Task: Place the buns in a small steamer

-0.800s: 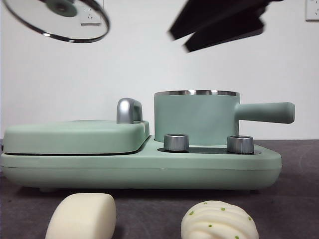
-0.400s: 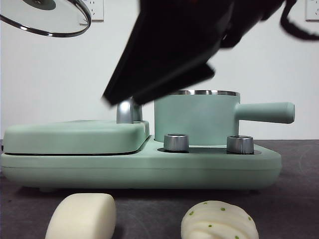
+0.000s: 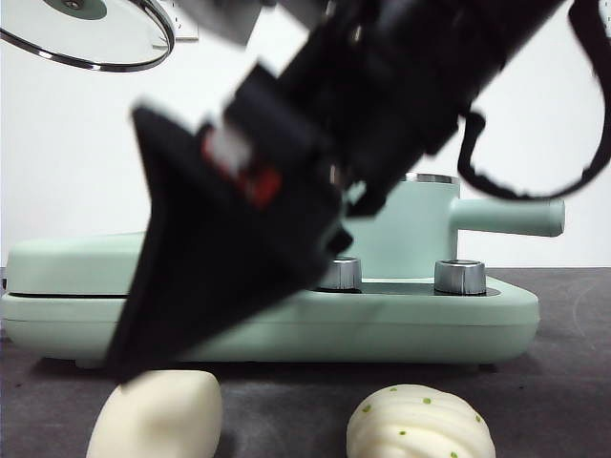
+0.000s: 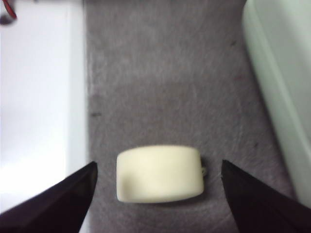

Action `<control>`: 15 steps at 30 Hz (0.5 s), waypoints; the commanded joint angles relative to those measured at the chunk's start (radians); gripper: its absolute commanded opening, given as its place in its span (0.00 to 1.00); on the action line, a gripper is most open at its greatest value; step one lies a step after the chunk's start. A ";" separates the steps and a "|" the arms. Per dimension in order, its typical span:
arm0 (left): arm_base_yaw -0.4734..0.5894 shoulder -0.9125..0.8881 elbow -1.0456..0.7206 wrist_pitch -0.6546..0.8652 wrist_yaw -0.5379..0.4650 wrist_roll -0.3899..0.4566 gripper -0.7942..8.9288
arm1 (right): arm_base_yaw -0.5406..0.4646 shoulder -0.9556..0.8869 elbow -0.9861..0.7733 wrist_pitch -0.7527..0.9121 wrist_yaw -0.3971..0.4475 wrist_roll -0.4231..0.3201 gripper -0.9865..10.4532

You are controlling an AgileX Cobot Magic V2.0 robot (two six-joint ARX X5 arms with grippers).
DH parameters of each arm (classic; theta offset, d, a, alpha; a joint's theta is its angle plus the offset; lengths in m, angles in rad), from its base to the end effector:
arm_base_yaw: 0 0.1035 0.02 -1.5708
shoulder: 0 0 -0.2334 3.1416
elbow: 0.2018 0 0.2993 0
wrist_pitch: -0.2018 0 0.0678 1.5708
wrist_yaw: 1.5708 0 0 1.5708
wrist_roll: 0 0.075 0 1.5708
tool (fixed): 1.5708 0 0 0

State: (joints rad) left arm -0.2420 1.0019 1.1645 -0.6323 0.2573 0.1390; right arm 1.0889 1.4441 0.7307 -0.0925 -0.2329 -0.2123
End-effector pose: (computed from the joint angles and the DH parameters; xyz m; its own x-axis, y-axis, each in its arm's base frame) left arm 0.2858 -0.0902 0.3433 0.7762 -0.4537 -0.4377 0.5086 0.8610 0.0095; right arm 0.1464 0.3172 0.0869 0.1078 0.7040 -0.7020 -0.9857 0.1677 0.0169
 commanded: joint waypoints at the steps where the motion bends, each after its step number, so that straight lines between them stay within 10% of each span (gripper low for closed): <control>1: 0.000 0.001 0.018 0.027 0.001 0.005 0.10 | 0.018 0.054 0.017 0.014 0.005 0.003 0.45; 15: 0.000 0.001 0.018 0.027 0.001 0.005 0.10 | 0.028 0.128 0.017 0.029 0.024 0.065 0.31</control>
State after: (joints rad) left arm -0.2420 1.0019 1.1645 -0.6327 0.2573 0.1390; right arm 1.0996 1.5635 0.7307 -0.0666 -0.2058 -0.1833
